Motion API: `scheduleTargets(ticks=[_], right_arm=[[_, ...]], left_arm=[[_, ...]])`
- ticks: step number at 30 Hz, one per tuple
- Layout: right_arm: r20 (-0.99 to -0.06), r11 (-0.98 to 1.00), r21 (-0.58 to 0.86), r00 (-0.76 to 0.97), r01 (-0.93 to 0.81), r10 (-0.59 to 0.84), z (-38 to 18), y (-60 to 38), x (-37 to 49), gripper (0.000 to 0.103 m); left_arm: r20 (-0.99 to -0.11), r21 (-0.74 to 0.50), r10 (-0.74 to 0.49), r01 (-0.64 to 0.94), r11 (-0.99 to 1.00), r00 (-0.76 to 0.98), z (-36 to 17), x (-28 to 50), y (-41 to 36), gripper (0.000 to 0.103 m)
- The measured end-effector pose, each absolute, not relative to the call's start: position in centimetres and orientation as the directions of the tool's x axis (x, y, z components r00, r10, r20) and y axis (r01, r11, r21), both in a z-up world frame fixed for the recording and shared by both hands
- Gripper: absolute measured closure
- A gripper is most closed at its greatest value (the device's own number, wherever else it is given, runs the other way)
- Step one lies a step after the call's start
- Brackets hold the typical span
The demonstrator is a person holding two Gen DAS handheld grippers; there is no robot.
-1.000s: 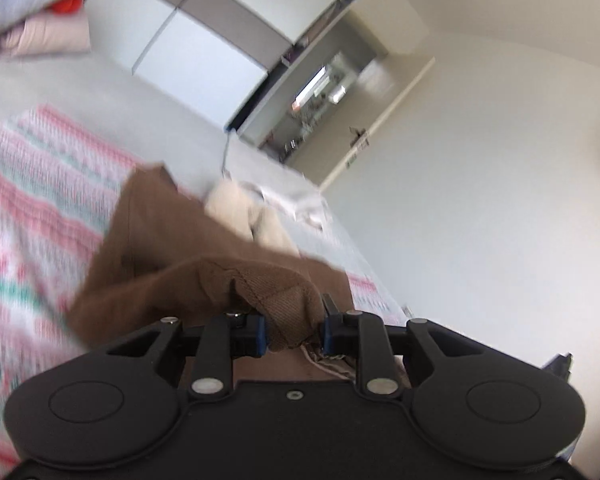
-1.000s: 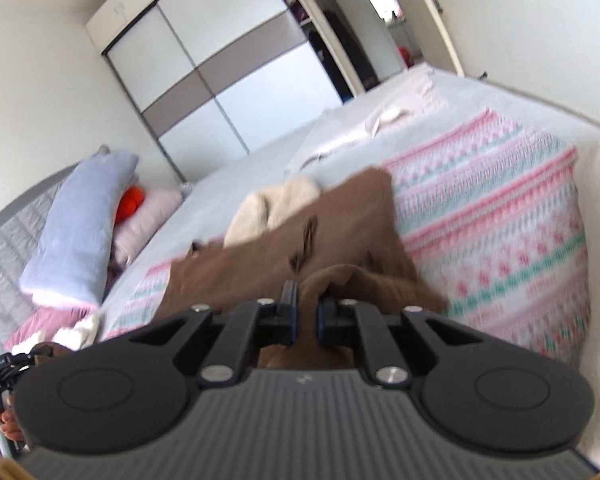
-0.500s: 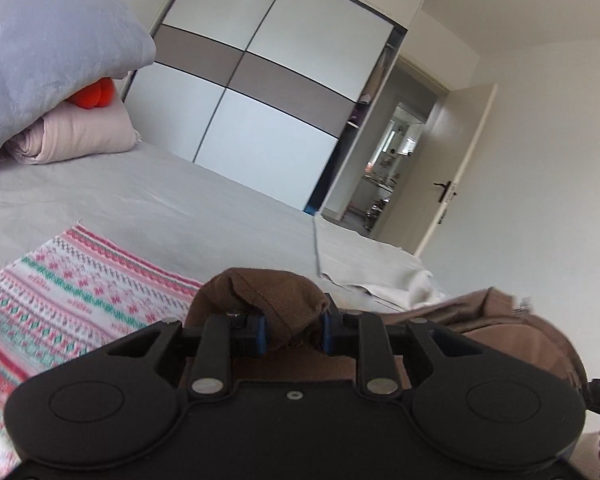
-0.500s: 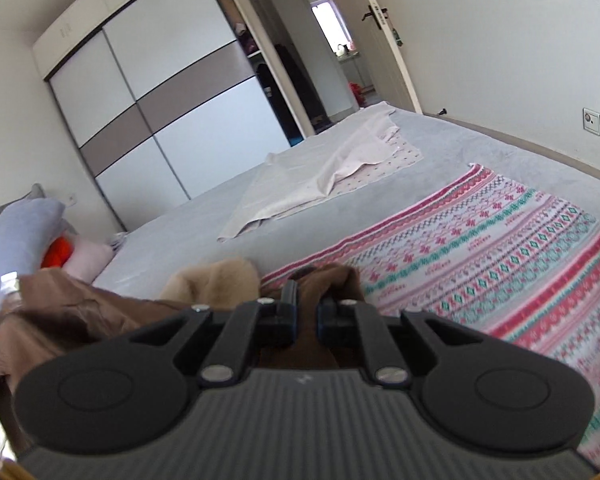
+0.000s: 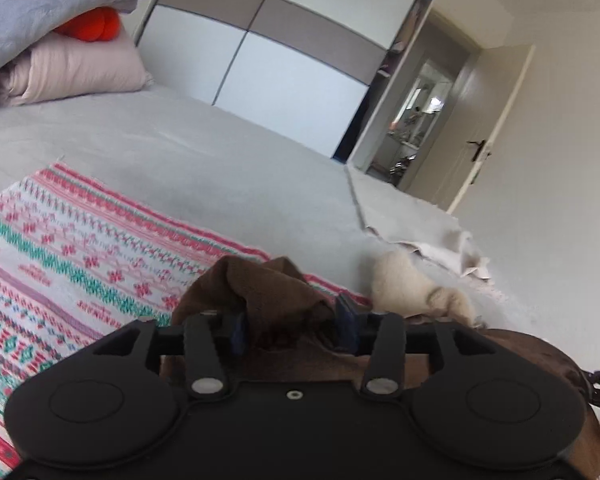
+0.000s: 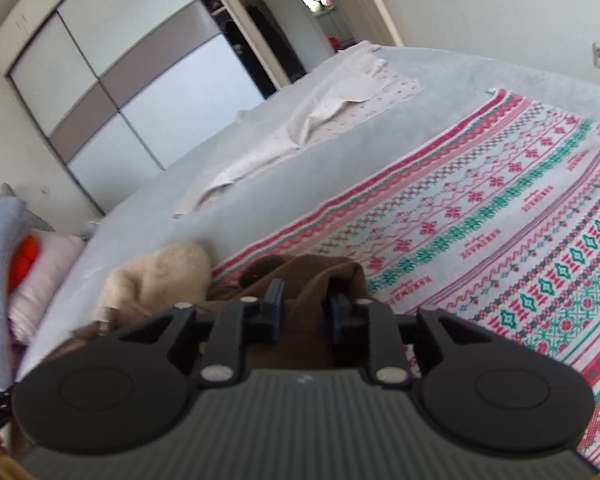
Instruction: Fold large clothes
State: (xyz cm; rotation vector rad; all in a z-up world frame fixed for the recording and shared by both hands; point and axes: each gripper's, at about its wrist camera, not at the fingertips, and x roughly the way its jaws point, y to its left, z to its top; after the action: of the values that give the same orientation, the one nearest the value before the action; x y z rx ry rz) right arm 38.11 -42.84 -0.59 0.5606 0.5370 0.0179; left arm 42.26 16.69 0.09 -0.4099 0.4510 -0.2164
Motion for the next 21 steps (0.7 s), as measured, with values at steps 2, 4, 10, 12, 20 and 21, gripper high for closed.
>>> scheduleTargets(ticks=[2,4,10,12,20,21], right_arm=[[-0.421,0.859,0.505,0.894,0.091,0.153,0.5,-43.7,36.6,0.04],[-0.362,0.895,0.44,0.927,0.075,0.1,2.0,-44.5,35.1,0.029],[-0.427,0.961,0.27,0.902,0.059,0.065,2.9,-44.7,35.8,0.027],[-0.461,0.968,0.244,0.885,0.06,0.062,2.5,-43.8,37.2,0.026],[-0.536,0.985,0.142,0.844,0.097,-0.006,-0.4,-40.0,41.9,0.094],[-0.494,0.99,0.079,0.867,0.117,-0.063,-0.2,-39.0,41.2,0.098]], left_arm=[[-0.327,-0.347,-0.243,0.123,0.93,0.913,1.7,40.6,17.3,0.023],[-0.289,-0.234,-0.212,0.146,0.961,0.934,2.7,39.9,17.8,0.018],[-0.517,-0.035,-0.143,0.146,0.989,0.844,0.4,44.1,17.0,0.019],[-0.555,-0.056,-0.146,0.139,0.989,0.819,-0.6,45.8,16.6,0.021],[-0.489,0.005,-0.094,0.11,0.994,0.867,0.4,45.7,12.9,0.095],[-0.439,0.026,-0.09,0.113,0.993,0.894,1.1,44.6,12.6,0.095]])
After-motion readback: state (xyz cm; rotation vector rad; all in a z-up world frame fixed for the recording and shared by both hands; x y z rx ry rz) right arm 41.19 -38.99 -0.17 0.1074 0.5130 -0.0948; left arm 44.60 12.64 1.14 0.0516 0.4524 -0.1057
